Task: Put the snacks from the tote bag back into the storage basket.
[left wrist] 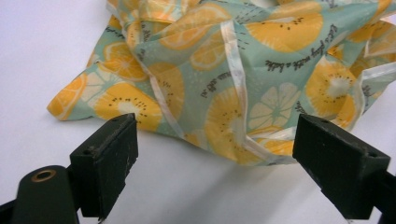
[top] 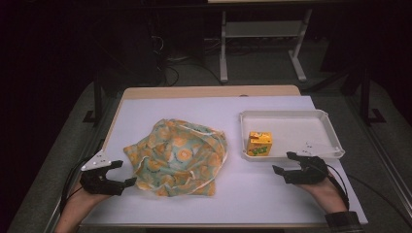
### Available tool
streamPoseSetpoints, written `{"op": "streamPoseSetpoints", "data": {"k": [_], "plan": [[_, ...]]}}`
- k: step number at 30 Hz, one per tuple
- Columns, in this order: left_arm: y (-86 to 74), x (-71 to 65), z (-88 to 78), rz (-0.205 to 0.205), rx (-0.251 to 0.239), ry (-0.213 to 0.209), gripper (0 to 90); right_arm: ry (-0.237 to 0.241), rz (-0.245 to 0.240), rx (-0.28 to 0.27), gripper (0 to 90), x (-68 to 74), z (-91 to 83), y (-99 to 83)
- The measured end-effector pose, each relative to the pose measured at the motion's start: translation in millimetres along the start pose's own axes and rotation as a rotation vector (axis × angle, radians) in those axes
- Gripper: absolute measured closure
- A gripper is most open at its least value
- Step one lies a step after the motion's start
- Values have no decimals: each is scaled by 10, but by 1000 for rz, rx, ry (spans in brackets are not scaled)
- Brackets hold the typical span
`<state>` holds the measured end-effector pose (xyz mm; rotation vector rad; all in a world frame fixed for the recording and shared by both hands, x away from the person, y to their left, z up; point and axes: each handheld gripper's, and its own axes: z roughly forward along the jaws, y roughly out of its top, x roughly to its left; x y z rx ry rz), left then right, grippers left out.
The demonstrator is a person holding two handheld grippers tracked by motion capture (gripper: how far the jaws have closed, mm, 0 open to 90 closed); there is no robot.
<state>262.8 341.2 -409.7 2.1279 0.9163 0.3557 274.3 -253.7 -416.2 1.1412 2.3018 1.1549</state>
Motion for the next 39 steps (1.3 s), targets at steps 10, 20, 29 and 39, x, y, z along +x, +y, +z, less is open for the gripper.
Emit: {"op": "streamPoseSetpoints", "data": {"k": [10,20,29,39], "plan": [[-11,-16,7,1,-3,3,138,31,-33,7,216,187,8,-143],[-35,-33,19,6,2,7,139,56,-50,25,188,309,39,-264],[-83,-53,13,4,1,11,140,46,-57,21,169,316,65,-287],[-119,-72,10,12,9,19,139,17,-66,4,133,316,95,-304]]}}
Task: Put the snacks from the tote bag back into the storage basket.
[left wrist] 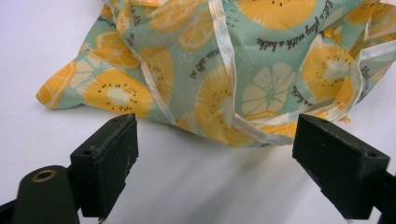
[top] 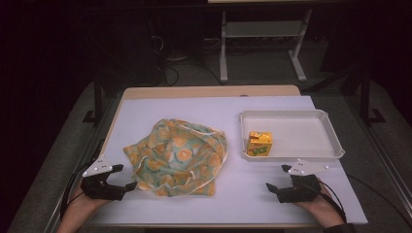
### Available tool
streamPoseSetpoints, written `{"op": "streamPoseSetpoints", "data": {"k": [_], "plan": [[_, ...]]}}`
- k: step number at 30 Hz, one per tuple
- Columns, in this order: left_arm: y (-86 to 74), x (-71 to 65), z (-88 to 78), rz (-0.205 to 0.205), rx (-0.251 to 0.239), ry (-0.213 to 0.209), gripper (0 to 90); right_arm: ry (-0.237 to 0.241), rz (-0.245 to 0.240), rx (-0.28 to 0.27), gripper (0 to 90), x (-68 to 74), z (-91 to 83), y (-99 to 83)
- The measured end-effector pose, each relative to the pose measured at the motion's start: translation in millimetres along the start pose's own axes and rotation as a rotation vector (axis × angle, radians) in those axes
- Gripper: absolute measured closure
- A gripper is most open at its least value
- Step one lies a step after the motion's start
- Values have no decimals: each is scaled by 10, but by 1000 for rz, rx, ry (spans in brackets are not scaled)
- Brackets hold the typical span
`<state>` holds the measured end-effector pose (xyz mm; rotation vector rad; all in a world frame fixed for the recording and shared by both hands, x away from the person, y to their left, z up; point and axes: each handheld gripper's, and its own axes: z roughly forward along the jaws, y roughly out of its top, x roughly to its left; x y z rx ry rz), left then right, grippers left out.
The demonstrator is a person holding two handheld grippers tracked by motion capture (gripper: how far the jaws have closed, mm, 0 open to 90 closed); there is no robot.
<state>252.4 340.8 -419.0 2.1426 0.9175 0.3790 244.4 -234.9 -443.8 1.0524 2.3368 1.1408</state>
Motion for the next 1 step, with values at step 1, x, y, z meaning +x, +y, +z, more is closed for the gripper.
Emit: {"op": "streamPoseSetpoints", "data": {"k": [1], "plan": [[-15,1,-4,4,-3,3,139,-7,1,2,132,-3,5,-7]]}}
